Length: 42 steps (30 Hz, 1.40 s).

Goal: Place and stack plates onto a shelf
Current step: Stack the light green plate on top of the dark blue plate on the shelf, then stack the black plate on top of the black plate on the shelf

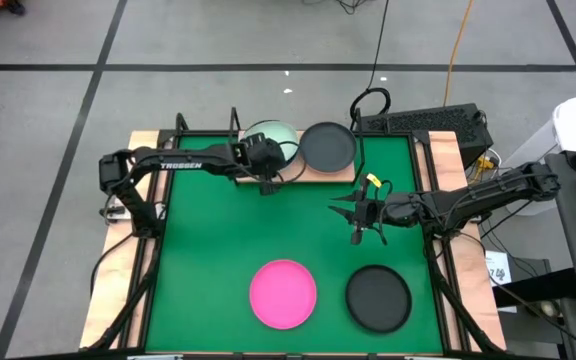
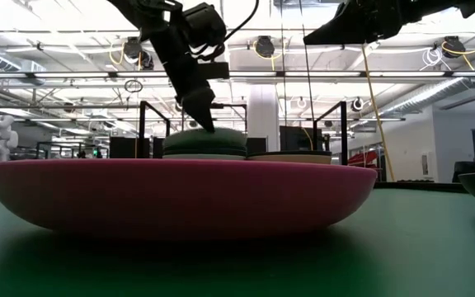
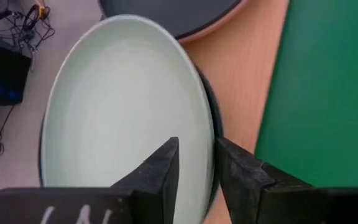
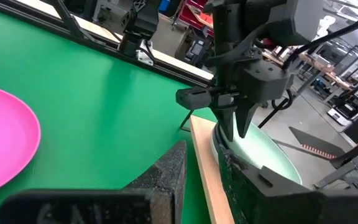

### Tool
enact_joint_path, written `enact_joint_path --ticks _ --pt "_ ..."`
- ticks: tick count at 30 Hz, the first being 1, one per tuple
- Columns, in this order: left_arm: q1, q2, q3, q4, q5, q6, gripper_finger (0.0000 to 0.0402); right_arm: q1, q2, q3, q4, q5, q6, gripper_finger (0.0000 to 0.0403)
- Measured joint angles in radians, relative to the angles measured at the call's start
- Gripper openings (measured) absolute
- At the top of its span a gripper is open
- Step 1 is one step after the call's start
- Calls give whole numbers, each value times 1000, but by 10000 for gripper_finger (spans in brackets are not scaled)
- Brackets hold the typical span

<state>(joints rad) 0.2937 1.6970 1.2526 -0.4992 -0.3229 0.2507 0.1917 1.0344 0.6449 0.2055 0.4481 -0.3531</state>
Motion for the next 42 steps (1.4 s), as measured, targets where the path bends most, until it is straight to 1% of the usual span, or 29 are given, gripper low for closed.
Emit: enact_joint_path --ticks 6,9,12,15,17,20,22,23,27,29,31,32,35,37,39,42 --pt "-37 -1 0 -1 8 -43 114 0 0 0 0 -2 1 79" --pt "-60 -22 0 -2 9 -61 114 0 0 0 0 -3 30 79" --pt "-85 -80 0 0 10 -89 115 0 0 0 0 -3 53 79" --pt "-120 -166 0 14 9 -106 115 0 0 3 -15 -3 74 79" --pt "-150 -220 0 57 9 -114 115 -1 0 32 -84 -4 99 79" --pt "-199 -279 -22 152 8 -89 115 -5 0 112 -254 -25 164 79" --pt "-230 -305 -53 217 7 -61 113 -16 0 167 -384 -85 218 79" --pt "-245 -318 -73 256 6 -52 109 -25 0 191 -442 -132 248 79" --pt "-289 -361 -175 416 4 -43 91 -62 0 255 -621 -370 359 79" --pt "-303 -381 -236 483 5 -49 86 -79 0 259 -690 -495 413 79" --pt "-318 -398 -300 578 5 -54 85 -93 16 259 -756 -588 447 79" --pt "-326 -410 -331 629 7 -55 85 -95 24 259 -799 -618 462 79" --pt "-346 -427 -416 790 7 -55 85 -94 57 248 -905 -661 489 80" --pt "-356 -433 -463 858 9 -53 85 -94 79 221 -930 -698 492 85" --pt "-364 -436 -488 919 9 -51 84 -94 102 186 -928 -764 503 94" --pt "-373 -439 -512 957 9 -54 84 -94 135 126 -908 -834 527 112"
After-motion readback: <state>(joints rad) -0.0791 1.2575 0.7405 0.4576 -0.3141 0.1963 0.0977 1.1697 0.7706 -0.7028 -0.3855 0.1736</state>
